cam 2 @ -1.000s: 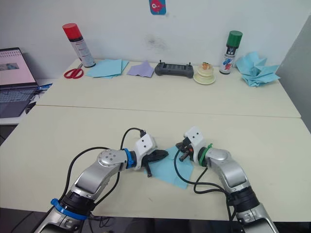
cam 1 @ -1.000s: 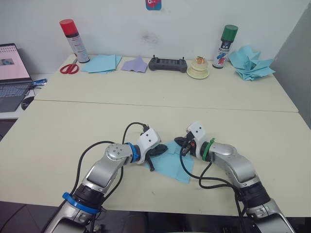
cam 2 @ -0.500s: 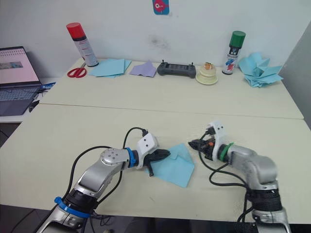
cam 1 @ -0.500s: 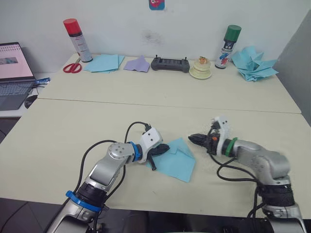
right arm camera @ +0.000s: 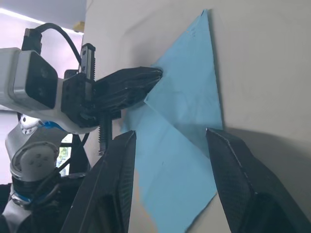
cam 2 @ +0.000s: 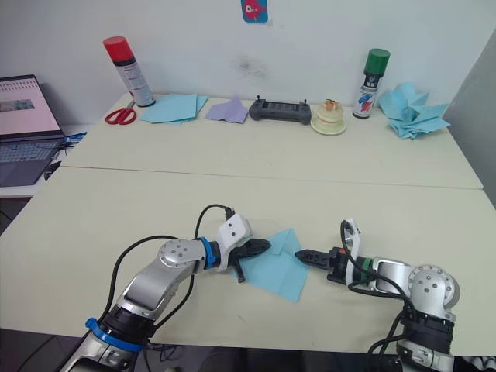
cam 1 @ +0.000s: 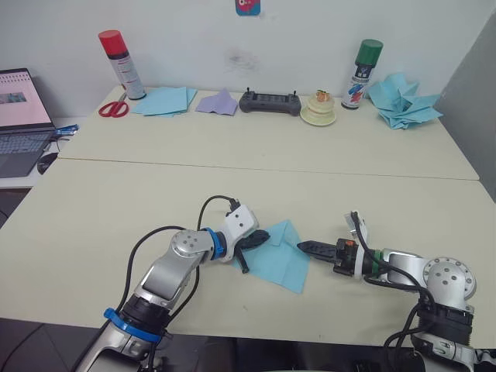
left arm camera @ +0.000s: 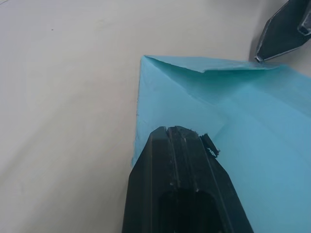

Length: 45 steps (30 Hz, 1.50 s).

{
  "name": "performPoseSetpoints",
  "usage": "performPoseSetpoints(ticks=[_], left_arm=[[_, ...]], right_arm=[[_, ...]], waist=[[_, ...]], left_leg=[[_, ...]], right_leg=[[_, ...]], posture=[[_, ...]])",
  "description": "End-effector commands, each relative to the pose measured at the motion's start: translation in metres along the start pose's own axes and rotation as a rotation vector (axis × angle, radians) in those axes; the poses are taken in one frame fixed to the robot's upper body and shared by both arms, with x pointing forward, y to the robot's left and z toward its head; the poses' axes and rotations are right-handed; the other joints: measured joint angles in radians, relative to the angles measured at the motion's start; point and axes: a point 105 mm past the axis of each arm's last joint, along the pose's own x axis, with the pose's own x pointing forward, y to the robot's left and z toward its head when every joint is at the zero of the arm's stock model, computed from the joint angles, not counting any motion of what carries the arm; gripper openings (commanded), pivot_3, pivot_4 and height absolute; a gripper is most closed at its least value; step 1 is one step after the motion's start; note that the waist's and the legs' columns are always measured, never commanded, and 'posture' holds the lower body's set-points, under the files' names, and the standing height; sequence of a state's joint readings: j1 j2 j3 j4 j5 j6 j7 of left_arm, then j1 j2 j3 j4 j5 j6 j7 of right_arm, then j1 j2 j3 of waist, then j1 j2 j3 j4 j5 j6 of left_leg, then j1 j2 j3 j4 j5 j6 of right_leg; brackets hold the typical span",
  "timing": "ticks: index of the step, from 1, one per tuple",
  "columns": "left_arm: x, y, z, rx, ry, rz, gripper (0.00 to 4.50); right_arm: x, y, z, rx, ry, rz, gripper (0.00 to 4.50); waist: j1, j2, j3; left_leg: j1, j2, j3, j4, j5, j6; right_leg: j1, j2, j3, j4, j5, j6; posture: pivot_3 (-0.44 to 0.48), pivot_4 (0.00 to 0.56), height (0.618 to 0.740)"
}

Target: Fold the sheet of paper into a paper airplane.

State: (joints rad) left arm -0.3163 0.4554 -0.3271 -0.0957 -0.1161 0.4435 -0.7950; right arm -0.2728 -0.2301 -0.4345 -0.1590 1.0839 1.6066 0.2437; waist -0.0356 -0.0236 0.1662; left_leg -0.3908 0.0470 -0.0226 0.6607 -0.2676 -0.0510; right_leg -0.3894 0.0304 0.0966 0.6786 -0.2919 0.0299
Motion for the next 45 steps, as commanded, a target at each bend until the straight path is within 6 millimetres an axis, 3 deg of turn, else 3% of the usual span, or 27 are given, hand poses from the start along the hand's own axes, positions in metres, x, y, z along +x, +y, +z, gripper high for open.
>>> performPoseSetpoints(ticks=[1,8,16,20,24,28,41,45], left_arm=[[0.000,-0.006,-0.021,-0.025,0.077,-0.008,0.00],[0.000,-0.005,-0.022,-0.013,0.082,-0.012,0.00],[0.003,-0.004,-0.020,-0.006,0.079,-0.012,0.00],[0.001,-0.002,-0.021,-0.004,0.084,-0.005,0.00],[0.000,-0.002,-0.023,-0.002,0.094,-0.002,0.00],[0.001,-0.002,-0.023,-0.001,0.094,-0.001,0.00],[0.001,-0.004,-0.022,-0.007,0.087,-0.012,0.00],[0.003,-0.009,-0.011,-0.012,0.037,-0.051,0.00]], right_arm=[[-0.011,-0.004,0.006,0.013,-0.029,-0.026,2.33],[-0.023,-0.005,0.007,0.022,-0.033,-0.042,2.33],[0.001,0.007,0.003,0.092,-0.082,0.007,2.33],[0.003,0.008,0.005,0.132,-0.117,0.010,2.33],[0.003,0.013,0.006,0.155,-0.126,0.031,1.45],[0.004,0.019,0.007,0.167,-0.124,0.037,0.01],[0.010,0.032,0.006,0.144,-0.083,0.061,0.01],[0.013,0.031,0.005,0.138,-0.075,0.054,0.01]], waist=[[0.000,0.000,0.000],[-0.005,0.000,0.000],[-0.009,0.000,0.000],[-0.008,0.001,0.000],[-0.009,0.001,0.000],[-0.010,0.001,0.000],[-0.010,0.001,0.000],[-0.010,0.001,0.000]], left_leg=[[0.000,0.000,0.000,0.000,0.000,0.000],[-0.001,0.000,0.000,0.000,0.000,0.000],[-0.002,0.000,0.000,0.000,0.000,0.000],[-0.004,0.000,-0.001,0.000,0.000,0.000],[-0.005,-0.001,0.000,0.000,0.000,0.000],[-0.005,0.000,-0.001,0.000,0.000,0.000],[-0.006,0.000,-0.001,0.000,0.000,0.000],[-0.006,0.000,-0.001,-0.001,0.000,0.000]], right_leg=[[0.000,0.000,0.000,0.000,0.000,0.000],[0.000,0.000,0.000,-0.001,0.000,0.000],[-0.001,0.000,0.000,-0.001,-0.001,0.001],[-0.001,0.000,0.001,-0.003,-0.001,0.002],[-0.001,0.000,0.002,-0.004,-0.001,0.002],[-0.001,0.000,0.001,-0.004,-0.001,0.002],[-0.001,0.000,0.002,-0.005,-0.001,0.002],[-0.001,0.000,0.002,-0.005,-0.001,0.002]], posture=[[0.000,0.150,0.740],[0.000,0.150,0.740],[0.000,0.150,0.740],[0.000,0.150,0.740],[0.000,0.150,0.740],[0.000,0.150,0.740],[0.000,0.150,0.740],[0.000,0.150,0.740]])
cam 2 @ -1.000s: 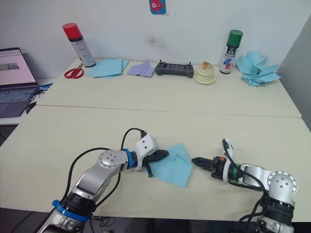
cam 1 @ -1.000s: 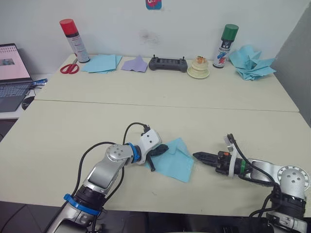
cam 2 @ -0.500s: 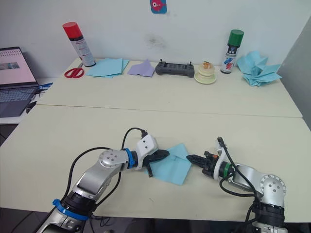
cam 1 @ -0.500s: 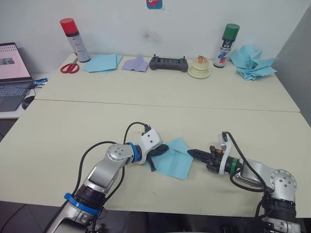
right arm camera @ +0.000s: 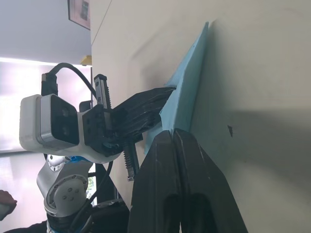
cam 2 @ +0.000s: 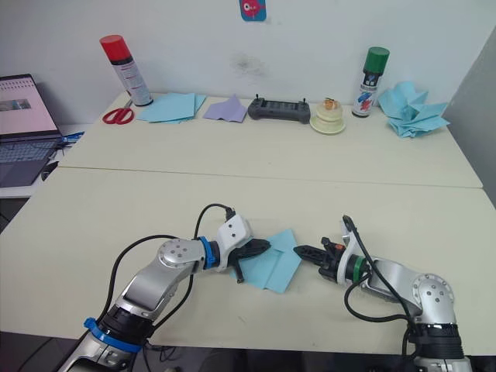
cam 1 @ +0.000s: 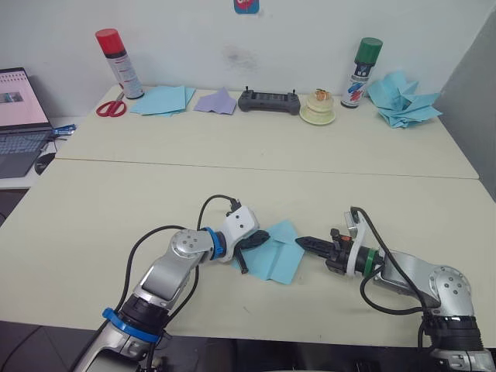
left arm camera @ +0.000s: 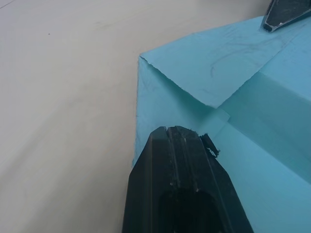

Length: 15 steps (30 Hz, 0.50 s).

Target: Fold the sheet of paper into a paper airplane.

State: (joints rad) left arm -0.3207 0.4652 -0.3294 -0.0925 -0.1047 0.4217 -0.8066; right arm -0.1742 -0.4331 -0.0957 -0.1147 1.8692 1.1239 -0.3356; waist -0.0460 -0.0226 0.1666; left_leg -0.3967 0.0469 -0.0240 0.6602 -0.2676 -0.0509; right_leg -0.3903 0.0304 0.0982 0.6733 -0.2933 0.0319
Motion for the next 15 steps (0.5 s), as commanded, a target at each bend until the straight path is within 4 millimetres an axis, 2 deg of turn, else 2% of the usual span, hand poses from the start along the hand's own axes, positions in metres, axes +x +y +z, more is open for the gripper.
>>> performPoseSetpoints(ticks=[1,5,15], left_arm=[[0.005,-0.012,-0.006,-0.043,0.012,-0.057,0.00],[0.007,-0.015,0.012,-0.060,-0.057,-0.086,0.00],[0.005,-0.020,0.018,-0.081,-0.080,-0.142,0.00]], right_arm=[[0.002,0.013,0.000,-0.034,0.008,0.056,0.01],[0.004,0.015,0.002,-0.043,0.008,0.060,0.01],[0.003,0.014,0.007,-0.051,-0.003,0.057,0.01]], waist=[[0.000,0.000,0.000],[0.002,0.000,0.000],[0.001,0.000,0.001]], left_leg=[[0.000,0.000,0.000,0.000,0.000,0.000],[-0.003,0.000,0.000,0.000,0.000,0.000],[-0.007,0.000,0.001,-0.002,0.000,0.000]], right_leg=[[0.000,0.000,0.000,0.000,0.000,0.000],[-0.002,0.000,0.000,0.000,0.000,0.000],[-0.009,0.000,0.000,0.001,-0.002,0.000]], posture=[[0.000,0.150,0.740],[0.000,0.150,0.740],[0.000,0.150,0.740]])
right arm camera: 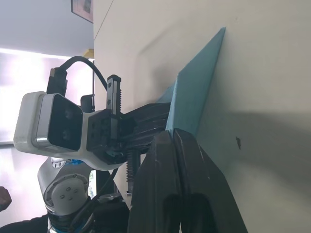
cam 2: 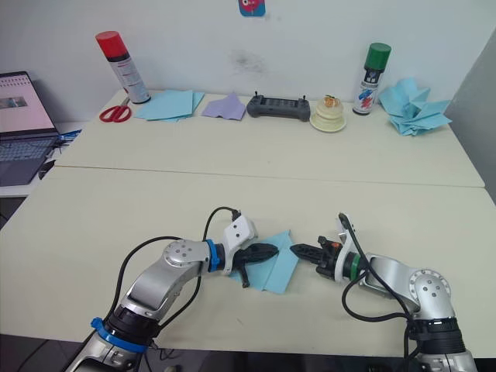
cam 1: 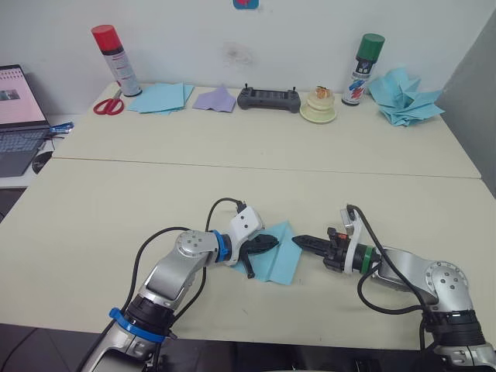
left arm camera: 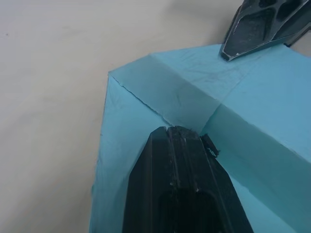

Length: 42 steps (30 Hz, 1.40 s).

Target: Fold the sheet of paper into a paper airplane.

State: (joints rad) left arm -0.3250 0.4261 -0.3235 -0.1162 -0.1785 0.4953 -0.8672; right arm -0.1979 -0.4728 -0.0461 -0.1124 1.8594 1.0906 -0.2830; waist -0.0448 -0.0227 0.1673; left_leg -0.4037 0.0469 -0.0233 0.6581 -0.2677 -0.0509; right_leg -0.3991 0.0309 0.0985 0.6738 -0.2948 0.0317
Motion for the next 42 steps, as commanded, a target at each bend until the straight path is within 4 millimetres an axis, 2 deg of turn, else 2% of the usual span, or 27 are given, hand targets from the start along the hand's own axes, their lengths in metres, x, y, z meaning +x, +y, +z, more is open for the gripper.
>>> performPoseSetpoints(ticks=[1,5,9,13,17,22,28,31,37,42], left_arm=[[0.001,-0.008,0.009,0.003,-0.031,-0.053,0.00],[0.004,-0.009,0.011,0.002,-0.040,-0.063,0.00],[0.005,0.000,0.007,-0.001,-0.013,-0.008,0.00],[-0.013,0.008,-0.009,-0.016,0.064,0.022,0.00],[-0.022,0.009,-0.018,-0.032,0.104,0.022,0.00],[-0.034,0.021,-0.028,-0.038,0.181,0.077,0.00],[-0.026,0.012,-0.035,-0.055,0.184,0.055,0.00],[-0.026,0.011,-0.036,-0.063,0.181,0.066,0.00],[-0.027,0.008,-0.040,-0.069,0.189,0.065,0.00],[-0.028,0.009,-0.041,-0.065,0.194,0.072,0.00]], right_arm=[[0.001,0.010,0.005,-0.021,-0.016,0.041,0.01],[0.004,0.015,0.006,-0.029,-0.013,0.061,0.01],[0.008,0.018,0.004,-0.030,-0.002,0.074,0.01],[0.012,0.017,0.001,-0.036,0.015,0.080,0.01],[0.018,0.018,0.000,-0.048,0.023,0.090,0.01],[0.025,0.018,-0.001,-0.058,0.038,0.097,0.01],[0.030,0.021,-0.001,-0.077,0.053,0.120,0.01],[0.034,0.023,-0.001,-0.072,0.053,0.136,0.61],[0.039,0.028,-0.001,-0.072,0.050,0.171,2.75],[0.041,0.036,-0.001,-0.057,0.041,0.219,2.75]], waist=[[0.000,0.000,0.000],[0.001,0.000,0.000],[0.001,0.000,0.000],[-0.001,0.000,0.000],[-0.009,0.000,0.000],[-0.012,0.000,0.000],[-0.012,0.000,0.000],[-0.012,0.000,0.000],[-0.012,0.001,-0.001],[-0.012,0.001,-0.001]], left_leg=[[-0.001,0.000,0.000,0.000,0.000,0.000],[-0.006,0.000,0.000,0.001,0.000,0.000],[-0.006,0.000,0.000,0.002,0.000,0.000],[-0.006,0.000,0.000,0.002,0.000,0.000],[-0.005,0.000,0.000,0.002,0.000,0.000],[-0.005,0.000,-0.001,0.002,0.000,0.000],[-0.004,0.000,0.000,0.002,0.000,0.000],[-0.004,0.000,-0.001,0.002,0.000,0.000],[-0.003,0.000,0.000,0.002,0.000,0.000],[-0.003,0.000,0.000,0.002,0.000,0.000]], right_leg=[[-0.001,0.000,0.000,0.000,0.000,0.000],[-0.007,0.000,0.000,0.003,0.000,0.000],[-0.007,0.000,0.000,0.003,0.000,0.000],[-0.007,0.000,0.000,0.003,0.000,0.000],[-0.007,0.001,0.000,0.004,0.000,0.000],[-0.007,0.001,0.000,0.005,0.000,0.000],[-0.006,0.001,0.000,0.006,0.000,0.000],[-0.006,0.001,0.000,0.006,0.000,0.000],[-0.006,0.001,0.000,0.006,0.000,0.000],[-0.006,0.001,0.000,0.006,0.000,0.000]], posture=[[0.000,0.150,0.740],[0.000,0.150,0.740],[0.000,0.150,0.740],[0.000,0.150,0.740],[0.000,0.150,0.740],[0.000,0.150,0.740],[0.000,0.150,0.740],[0.000,0.150,0.740],[0.000,0.150,0.740],[0.000,0.150,0.740]])
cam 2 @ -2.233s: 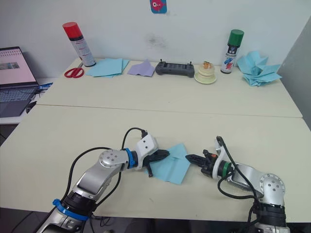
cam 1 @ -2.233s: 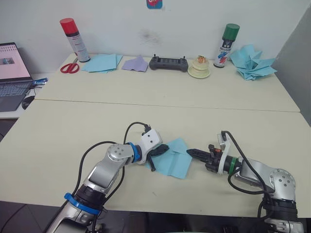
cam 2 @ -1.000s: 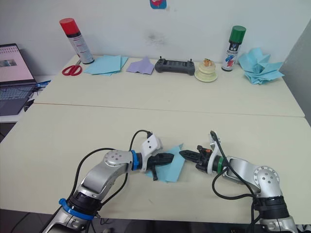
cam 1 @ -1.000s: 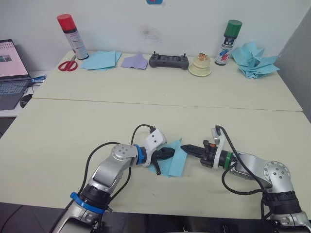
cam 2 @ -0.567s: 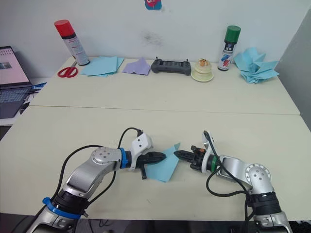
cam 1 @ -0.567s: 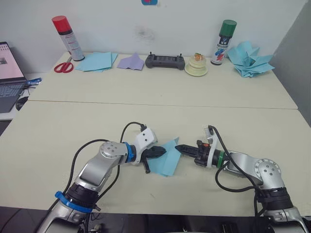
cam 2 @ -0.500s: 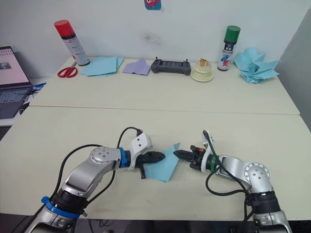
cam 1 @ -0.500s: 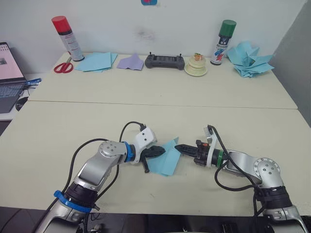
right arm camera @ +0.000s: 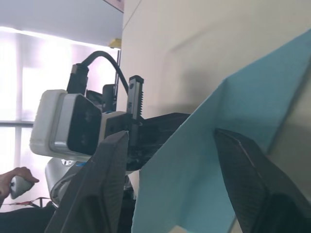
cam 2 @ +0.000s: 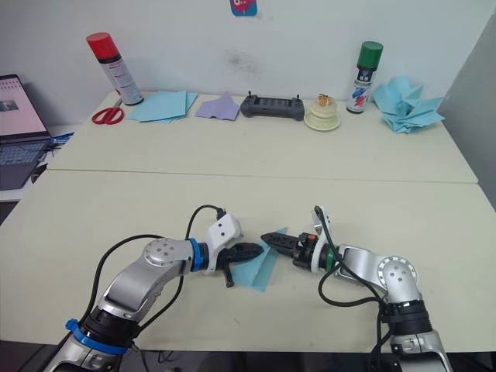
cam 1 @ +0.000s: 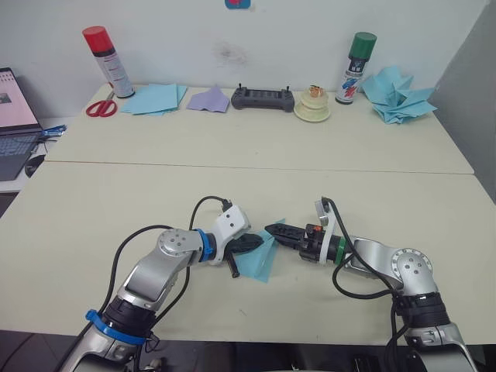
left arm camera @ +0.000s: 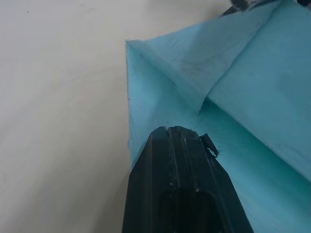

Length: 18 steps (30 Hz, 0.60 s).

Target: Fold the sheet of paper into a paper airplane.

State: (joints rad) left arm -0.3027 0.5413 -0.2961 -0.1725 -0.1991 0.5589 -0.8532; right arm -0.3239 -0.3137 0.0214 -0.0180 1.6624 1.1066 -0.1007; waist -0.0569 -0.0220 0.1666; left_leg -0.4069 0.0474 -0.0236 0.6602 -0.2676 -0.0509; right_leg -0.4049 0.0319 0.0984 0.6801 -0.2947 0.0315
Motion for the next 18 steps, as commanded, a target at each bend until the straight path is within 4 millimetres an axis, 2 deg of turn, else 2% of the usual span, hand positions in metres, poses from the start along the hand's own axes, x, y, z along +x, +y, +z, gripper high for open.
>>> performPoseSetpoints(ticks=[1,14,17,18], left_arm=[[0.000,-0.002,-0.030,-0.060,0.103,0.006,0.00],[0.000,0.001,-0.030,-0.044,0.106,0.018,0.00],[-0.002,0.003,-0.032,-0.045,0.111,0.032,0.00],[-0.003,0.004,-0.033,-0.047,0.112,0.037,0.00]], right_arm=[[0.000,0.012,0.006,-0.014,-0.015,0.060,2.75],[0.005,0.005,0.006,-0.020,-0.011,0.035,2.75],[0.006,-0.002,0.007,-0.057,-0.020,-0.004,2.18],[0.006,-0.003,0.008,-0.069,-0.023,-0.010,1.84]], waist=[[0.000,0.000,0.000],[0.000,0.000,0.000],[0.000,0.000,-0.001],[0.000,0.000,-0.001]], left_leg=[[0.000,0.000,0.000,0.000,0.000,0.000],[0.000,0.000,0.000,0.000,0.000,0.000],[0.001,0.000,0.000,0.000,0.000,0.000],[0.001,0.000,0.000,0.000,0.000,0.000]], right_leg=[[0.000,0.000,0.000,0.000,0.000,0.000],[0.000,0.000,0.000,0.000,0.000,0.000],[0.000,0.000,0.000,0.000,0.000,0.000],[0.000,0.000,0.000,0.000,0.000,0.000]], posture=[[0.000,0.150,0.740],[0.000,0.150,0.740],[0.000,0.150,0.740],[0.000,0.150,0.740]])
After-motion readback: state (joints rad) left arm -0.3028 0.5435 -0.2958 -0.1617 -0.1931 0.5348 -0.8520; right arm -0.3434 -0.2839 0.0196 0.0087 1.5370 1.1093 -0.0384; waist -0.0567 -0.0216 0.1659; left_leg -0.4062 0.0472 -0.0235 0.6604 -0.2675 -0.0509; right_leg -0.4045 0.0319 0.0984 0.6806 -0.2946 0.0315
